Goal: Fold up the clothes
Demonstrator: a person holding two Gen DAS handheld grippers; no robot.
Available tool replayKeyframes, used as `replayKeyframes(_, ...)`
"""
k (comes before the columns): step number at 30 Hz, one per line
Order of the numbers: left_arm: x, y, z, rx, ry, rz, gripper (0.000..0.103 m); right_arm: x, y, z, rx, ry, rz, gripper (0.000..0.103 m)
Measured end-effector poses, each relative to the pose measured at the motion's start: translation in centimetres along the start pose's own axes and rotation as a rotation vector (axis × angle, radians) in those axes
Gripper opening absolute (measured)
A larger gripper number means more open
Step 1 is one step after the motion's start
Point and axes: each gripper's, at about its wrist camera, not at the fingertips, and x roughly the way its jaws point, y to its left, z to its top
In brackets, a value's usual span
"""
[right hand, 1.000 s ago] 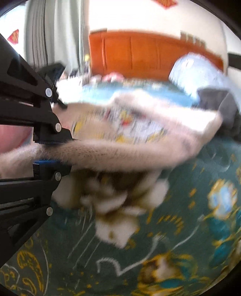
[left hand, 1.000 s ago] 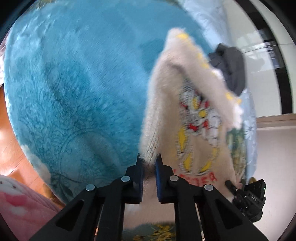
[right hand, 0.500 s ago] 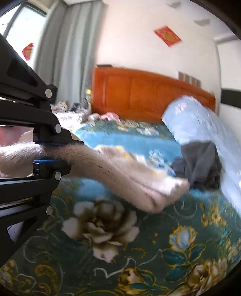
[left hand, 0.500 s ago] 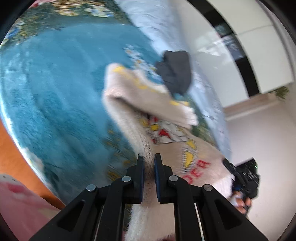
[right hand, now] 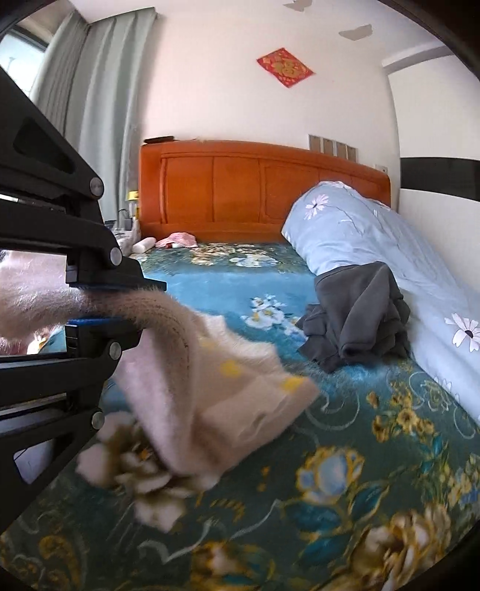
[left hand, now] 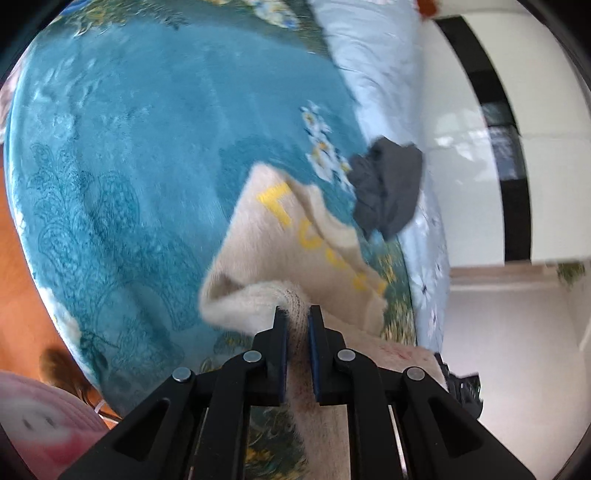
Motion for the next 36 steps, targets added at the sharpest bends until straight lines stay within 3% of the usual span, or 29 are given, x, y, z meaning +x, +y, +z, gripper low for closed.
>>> replayKeyframes(4,1.8,0.3,2.2,-0.130,-0.026,-0.015,0.011,2.2,0.4,2.2,0.051,-0.013,-0.011,0.012)
replayKeyframes(8,3.8,1.0,3.0,-0.247,-0.060,-0.054,0.012,3.5,-1.7,3.8,0.164,-0.023,-0.036,0.014)
replayKeyframes(10,4.7,1.4,3.3,-0.314,-0.084,-0.091,0.019,3.8,-3.1,4.4,0.231,-0.034,-0.053,0.015)
replayKeyframes(13,5.8,2.1,3.7,-0.345,-0.128,-0.086,0.033,3.7,-5.0,5.2,0.293,-0.056,-0.067,0.027)
replayKeyframes(15,6.4,2.5,3.9,-0.352,-0.158,-0.070,0.035,3.4,-6.0,5.8,0.312,-0.075,-0.076,0.044)
replayKeyframes(18,7.3,3.2,4.3,-0.361,-0.203,-0.046,0.035,2.3,-7.1,7.0,0.297,-0.120,-0.108,0.047)
replayKeyframes(20,7.4,2.9,4.7,-0.304,-0.231,0.013,0.037,2.3,-7.3,7.6,0.259,-0.125,-0.163,0.047)
replayKeyframes(22,7.5,2.2,5.2,-0.210,-0.238,0.079,0.045,3.3,-7.0,8.1,0.189,-0.098,-0.243,0.048)
replayKeyframes(26,9.7,-0.1,5.2,-0.029,-0.153,0.137,0.050,6.7,-6.6,7.7,0.095,-0.025,-0.307,0.048)
replayKeyframes(30,11.3,-1.9,4.3,0.122,-0.096,0.250,0.050,8.0,-5.3,6.9,0.010,-0.031,-0.357,0.045)
replayKeyframes(31,11.7,-2.1,4.1,0.148,-0.082,0.272,0.048,8.1,-5.0,6.7,-0.009,-0.034,-0.372,0.043)
replayKeyframes(32,11.9,-2.4,3.9,0.169,-0.079,0.293,0.041,8.1,-4.7,6.6,-0.029,-0.037,-0.386,0.035)
replayKeyframes(33,11.9,-2.6,3.9,0.184,-0.082,0.306,0.028,8.1,-4.5,6.4,-0.046,-0.039,-0.396,0.030)
replayKeyframes(34,12.0,-2.7,3.8,0.199,-0.084,0.319,0.021,7.9,-4.3,6.3,-0.058,-0.038,-0.397,0.028)
replayKeyframes(36,12.1,-3.0,3.8,0.220,-0.089,0.341,0.015,7.6,-4.2,6.1,-0.073,-0.042,-0.394,0.024)
